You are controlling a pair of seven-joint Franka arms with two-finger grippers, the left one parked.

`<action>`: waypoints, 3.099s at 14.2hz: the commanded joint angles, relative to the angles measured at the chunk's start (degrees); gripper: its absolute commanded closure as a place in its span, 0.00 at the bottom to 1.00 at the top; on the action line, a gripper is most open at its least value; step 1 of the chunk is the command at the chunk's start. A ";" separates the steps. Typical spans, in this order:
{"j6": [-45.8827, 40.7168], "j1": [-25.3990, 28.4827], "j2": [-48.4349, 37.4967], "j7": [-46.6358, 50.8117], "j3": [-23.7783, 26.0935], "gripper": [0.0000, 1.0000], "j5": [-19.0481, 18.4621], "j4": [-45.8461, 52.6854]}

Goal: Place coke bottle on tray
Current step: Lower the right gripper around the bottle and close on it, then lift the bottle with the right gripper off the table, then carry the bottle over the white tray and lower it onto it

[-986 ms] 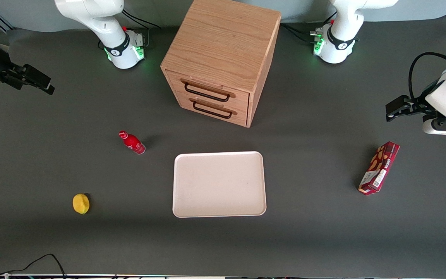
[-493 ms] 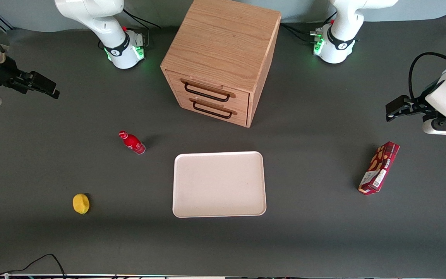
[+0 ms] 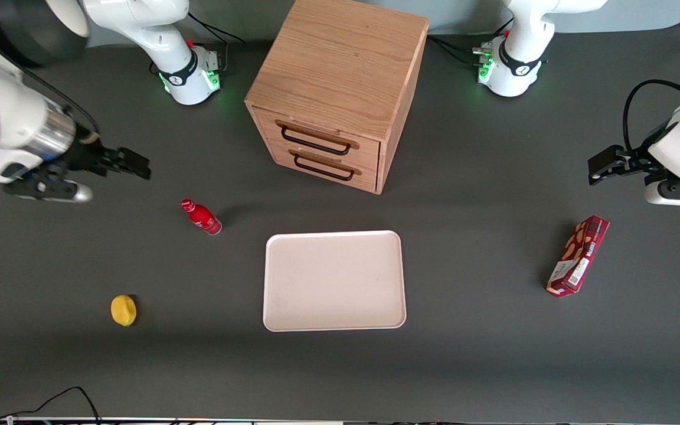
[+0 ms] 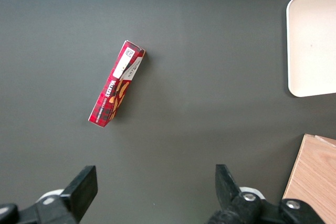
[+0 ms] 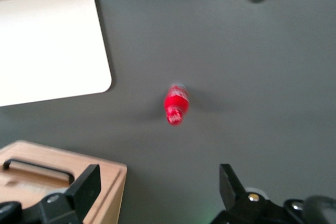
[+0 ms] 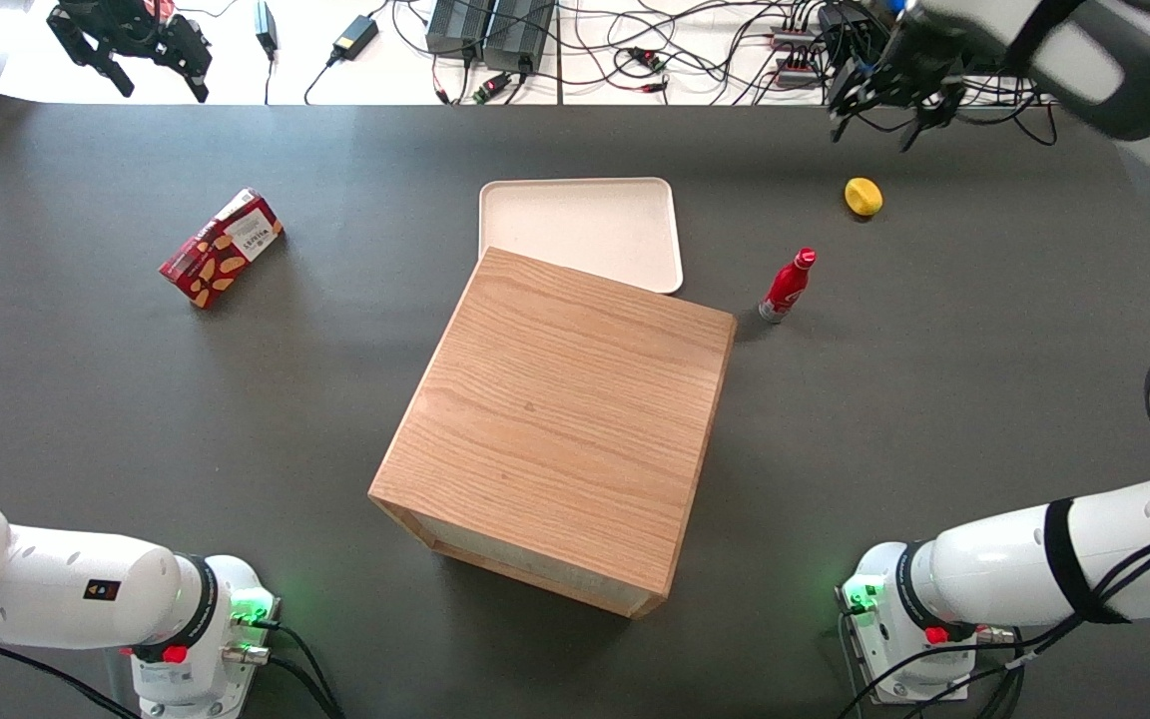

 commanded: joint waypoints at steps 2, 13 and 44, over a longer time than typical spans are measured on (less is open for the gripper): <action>17.65 0.20 2.45 1.86 0.46 0.00 0.67 -12.59; 34.74 -0.15 4.40 5.91 3.45 0.07 -3.98 -27.55; -0.62 7.32 44.54 32.43 9.52 1.00 -5.65 50.23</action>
